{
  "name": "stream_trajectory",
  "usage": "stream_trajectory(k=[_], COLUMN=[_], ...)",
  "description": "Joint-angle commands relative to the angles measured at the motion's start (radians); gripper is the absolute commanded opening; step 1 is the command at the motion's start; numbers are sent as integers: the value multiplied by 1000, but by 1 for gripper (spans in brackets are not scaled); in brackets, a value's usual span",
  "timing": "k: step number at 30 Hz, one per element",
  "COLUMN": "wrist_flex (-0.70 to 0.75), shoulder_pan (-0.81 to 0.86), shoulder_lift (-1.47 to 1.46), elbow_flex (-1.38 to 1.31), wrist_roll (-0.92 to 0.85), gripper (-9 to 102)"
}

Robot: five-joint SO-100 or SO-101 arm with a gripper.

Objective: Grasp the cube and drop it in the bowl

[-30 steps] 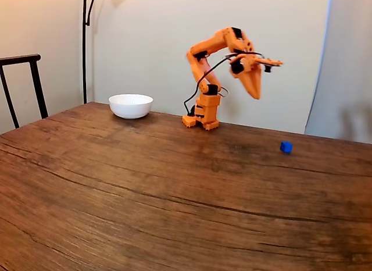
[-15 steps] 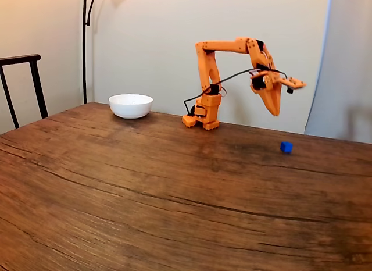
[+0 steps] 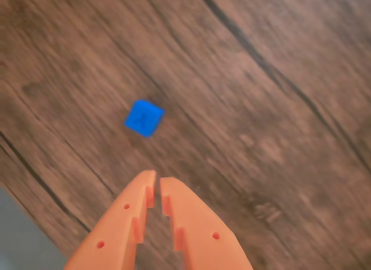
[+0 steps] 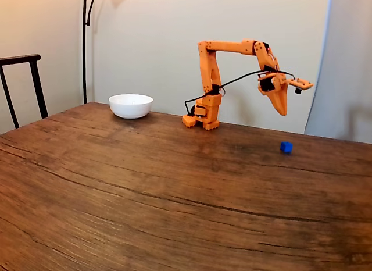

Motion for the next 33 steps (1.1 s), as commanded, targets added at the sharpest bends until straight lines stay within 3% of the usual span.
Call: stream_trajectory(k=[1, 20, 33], wrist_flex=[-5, -15, -178], shoulder_pan=[-12, -84, -107], shoulder_lift=[-20, -249, -382], elbow_flex=[-44, -141, -141], wrist_roll=[-20, -189, -296], gripper=[3, 35, 37])
